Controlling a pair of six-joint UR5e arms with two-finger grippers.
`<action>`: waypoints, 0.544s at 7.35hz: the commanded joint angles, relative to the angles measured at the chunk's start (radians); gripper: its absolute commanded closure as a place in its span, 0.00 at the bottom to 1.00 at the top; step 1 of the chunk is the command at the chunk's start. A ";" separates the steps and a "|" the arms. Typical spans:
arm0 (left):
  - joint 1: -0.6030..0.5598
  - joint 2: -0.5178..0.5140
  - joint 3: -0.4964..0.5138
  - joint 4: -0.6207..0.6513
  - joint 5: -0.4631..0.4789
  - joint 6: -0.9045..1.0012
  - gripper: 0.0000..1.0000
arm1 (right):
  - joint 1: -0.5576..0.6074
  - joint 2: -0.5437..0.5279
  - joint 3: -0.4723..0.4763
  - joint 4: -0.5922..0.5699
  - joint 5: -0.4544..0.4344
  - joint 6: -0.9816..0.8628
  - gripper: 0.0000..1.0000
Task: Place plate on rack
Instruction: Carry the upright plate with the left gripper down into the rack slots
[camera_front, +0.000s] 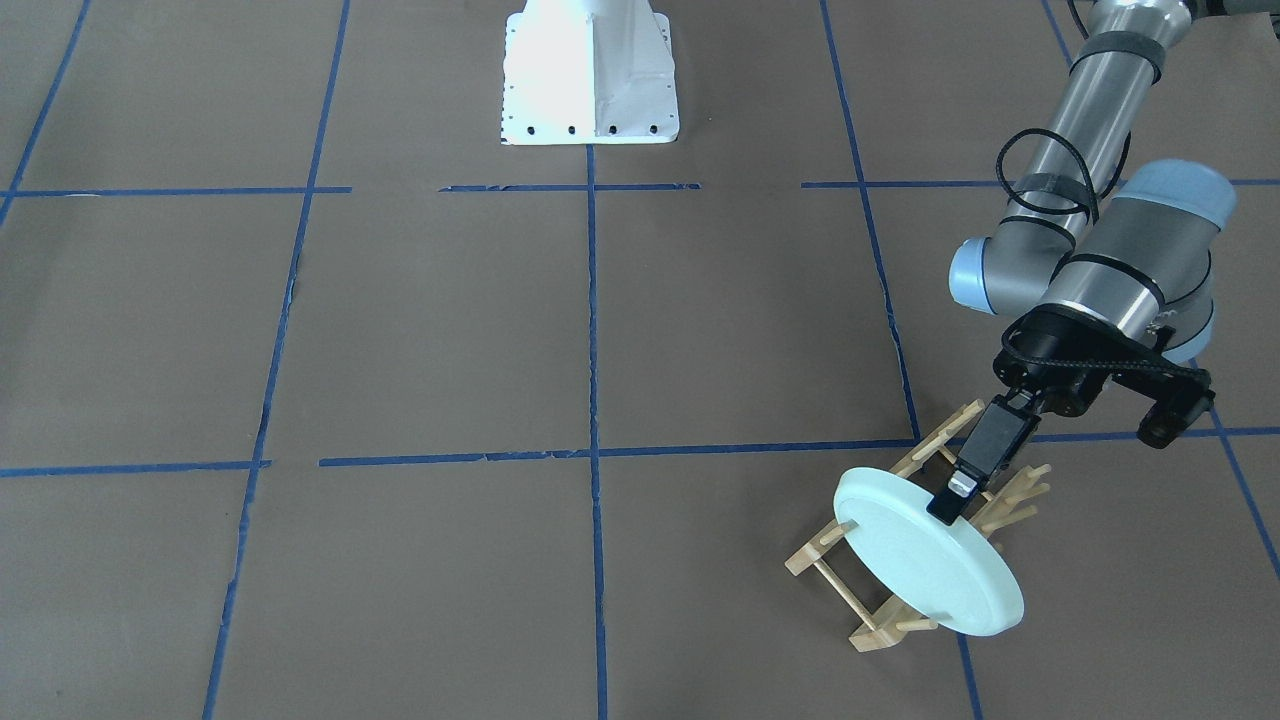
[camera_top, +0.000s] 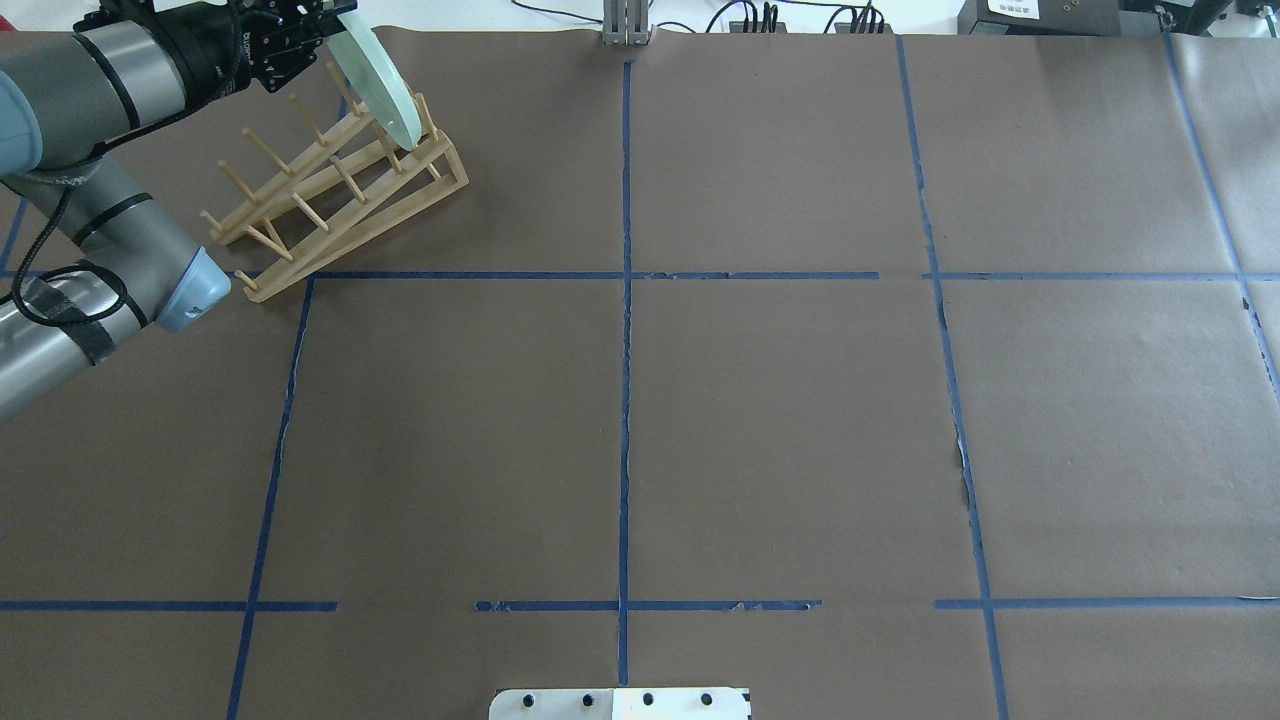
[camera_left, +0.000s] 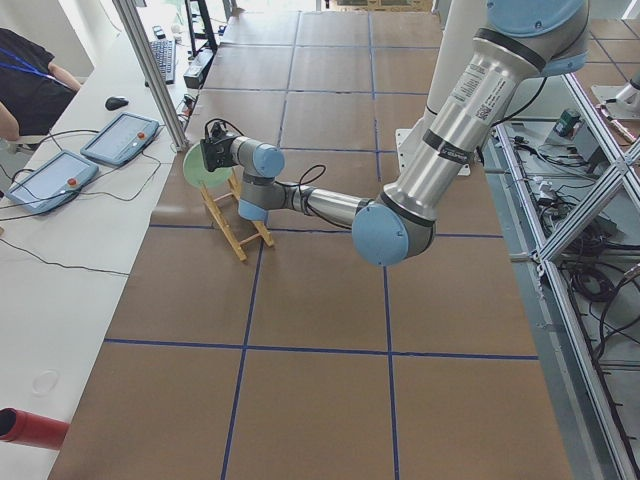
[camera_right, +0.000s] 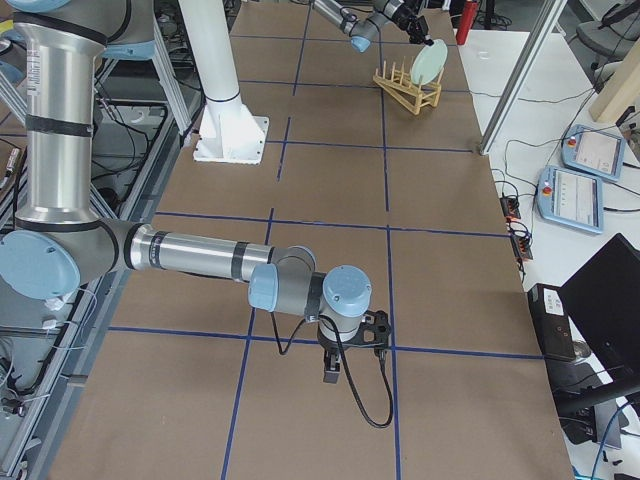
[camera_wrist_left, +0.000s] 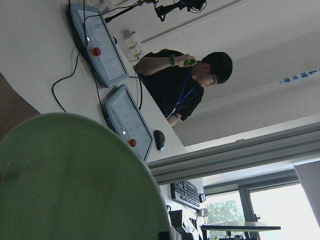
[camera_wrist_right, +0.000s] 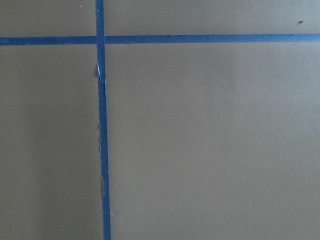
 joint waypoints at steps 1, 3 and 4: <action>-0.001 0.002 0.000 0.000 0.011 0.000 0.00 | 0.000 0.000 0.000 0.000 0.000 0.000 0.00; 0.000 0.002 0.000 0.003 0.013 0.000 0.00 | 0.000 0.000 0.000 0.000 0.000 0.001 0.00; -0.001 0.003 0.000 0.005 0.013 0.000 0.00 | 0.000 0.000 0.000 0.000 0.000 0.001 0.00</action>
